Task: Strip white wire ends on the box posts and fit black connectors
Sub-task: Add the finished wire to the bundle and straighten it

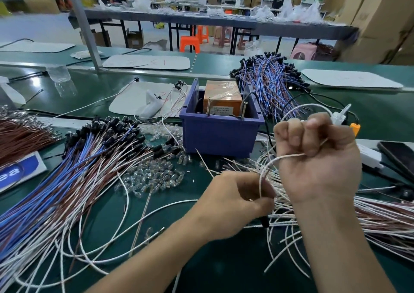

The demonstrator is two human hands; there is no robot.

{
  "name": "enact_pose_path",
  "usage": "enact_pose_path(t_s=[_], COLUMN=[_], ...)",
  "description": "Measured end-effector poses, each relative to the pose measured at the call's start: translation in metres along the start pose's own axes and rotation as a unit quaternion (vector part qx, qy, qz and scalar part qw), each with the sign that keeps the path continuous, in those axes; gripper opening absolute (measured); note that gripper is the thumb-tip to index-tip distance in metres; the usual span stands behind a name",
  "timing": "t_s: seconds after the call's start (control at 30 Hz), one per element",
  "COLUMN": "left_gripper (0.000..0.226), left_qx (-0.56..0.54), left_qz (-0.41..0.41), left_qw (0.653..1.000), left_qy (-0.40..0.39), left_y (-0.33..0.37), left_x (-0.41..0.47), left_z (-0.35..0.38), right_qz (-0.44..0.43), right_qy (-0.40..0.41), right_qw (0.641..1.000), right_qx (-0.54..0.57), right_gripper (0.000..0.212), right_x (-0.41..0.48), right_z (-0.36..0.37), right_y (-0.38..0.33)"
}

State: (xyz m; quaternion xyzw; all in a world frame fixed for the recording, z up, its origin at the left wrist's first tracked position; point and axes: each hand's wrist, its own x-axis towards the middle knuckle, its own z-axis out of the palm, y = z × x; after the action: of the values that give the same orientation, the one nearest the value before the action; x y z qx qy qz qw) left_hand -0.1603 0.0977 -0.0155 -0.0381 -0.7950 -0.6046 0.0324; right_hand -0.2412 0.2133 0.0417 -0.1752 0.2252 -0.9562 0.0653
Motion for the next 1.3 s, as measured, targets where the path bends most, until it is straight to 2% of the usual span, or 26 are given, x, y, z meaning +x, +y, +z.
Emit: enact_pose_path(t_s=[0.07,0.2,0.27,0.33,0.37,0.4,0.47,0.5,0.53,0.6,0.63,0.67,0.73,0.8,0.87,0.93,0.97,1.03,1.13,1.3], left_gripper=[0.013,0.025,0.029,0.029,0.024,0.018,0.011,0.009,0.008,0.010,0.011,0.013,0.014,0.016,0.021,0.021,0.026,0.034,0.030,0.032], left_qx=[-0.011,-0.121,-0.171,-0.186,-0.162,-0.119,-0.008,0.048,0.103,0.195,0.222,0.236,0.234,0.216,0.206,0.193,0.183,0.162,0.136,0.089], left_qz=[0.006,0.006,-0.008,-0.028,-0.031,-0.028,-0.008,0.006,0.022,0.052,0.059,0.066,0.088,0.123,0.152,0.158,0.152,0.135,0.114,0.087], left_qw=[1.000,0.989,0.979,0.972,0.974,0.979,0.983,0.981,0.976,0.960,0.954,0.951,0.952,0.953,0.950,0.949,0.950,0.951,0.955,0.964], left_qy=[-0.004,0.081,0.115,0.142,0.155,0.166,0.184,0.189,0.192,0.194,0.193,0.190,0.177,0.172,0.180,0.192,0.204,0.227,0.239,0.235], left_y=[-0.001,-0.002,-0.005,-0.007,-0.008,-0.008,-0.011,-0.013,-0.015,-0.015,-0.014,-0.014,-0.015,-0.015,-0.017,-0.019,-0.020,-0.024,-0.029,-0.029], left_x=[0.002,0.007,0.010,0.011,0.011,0.009,0.006,0.005,0.004,0.002,0.001,0.000,-0.002,-0.003,-0.003,-0.003,-0.003,-0.002,-0.003,-0.006], left_z=[0.000,-0.013,-0.020,-0.026,-0.028,-0.030,-0.033,-0.034,-0.034,-0.033,-0.032,-0.032,-0.035,-0.040,-0.046,-0.050,-0.051,-0.052,-0.052,-0.054], right_qz=[-0.017,-0.060,-0.070,-0.065,-0.064,-0.069,-0.124,-0.173,-0.226,-0.318,-0.336,-0.334,-0.244,-0.077,0.023,0.038,0.040,0.074,0.141,0.175], right_qy=[0.005,0.035,0.077,0.164,0.230,0.301,0.421,0.446,0.430,0.286,0.183,0.076,-0.095,-0.166,-0.176,-0.158,-0.148,-0.137,-0.135,-0.083], right_qw=[1.000,0.996,0.991,0.964,0.927,0.866,0.701,0.629,0.595,0.593,0.596,0.600,0.631,0.675,0.669,0.666,0.676,0.718,0.772,0.813], right_qx=[-0.009,-0.055,-0.088,-0.199,-0.288,-0.393,-0.562,-0.613,-0.640,-0.683,-0.706,-0.723,-0.730,-0.715,-0.721,-0.728,-0.721,-0.679,-0.604,-0.550], right_gripper=[0.024,0.023,0.023,0.025,0.031,0.034,0.032,0.030,0.027,0.008,0.004,0.010,0.012,0.028,0.040,0.035,0.027,0.013,0.013,0.013], right_x=[0.002,0.005,0.007,0.010,0.011,0.013,0.012,0.009,0.006,-0.003,-0.009,-0.016,-0.032,-0.044,-0.050,-0.049,-0.046,-0.038,-0.031,-0.030], right_z=[-0.004,-0.019,-0.026,-0.034,-0.039,-0.044,-0.053,-0.055,-0.054,-0.042,-0.034,-0.025,-0.010,-0.003,-0.007,-0.013,-0.016,-0.023,-0.031,-0.037], right_y=[-0.007,-0.030,-0.039,-0.041,-0.042,-0.043,-0.046,-0.048,-0.046,-0.034,-0.022,-0.009,0.016,0.034,0.047,0.052,0.053,0.053,0.051,0.056])
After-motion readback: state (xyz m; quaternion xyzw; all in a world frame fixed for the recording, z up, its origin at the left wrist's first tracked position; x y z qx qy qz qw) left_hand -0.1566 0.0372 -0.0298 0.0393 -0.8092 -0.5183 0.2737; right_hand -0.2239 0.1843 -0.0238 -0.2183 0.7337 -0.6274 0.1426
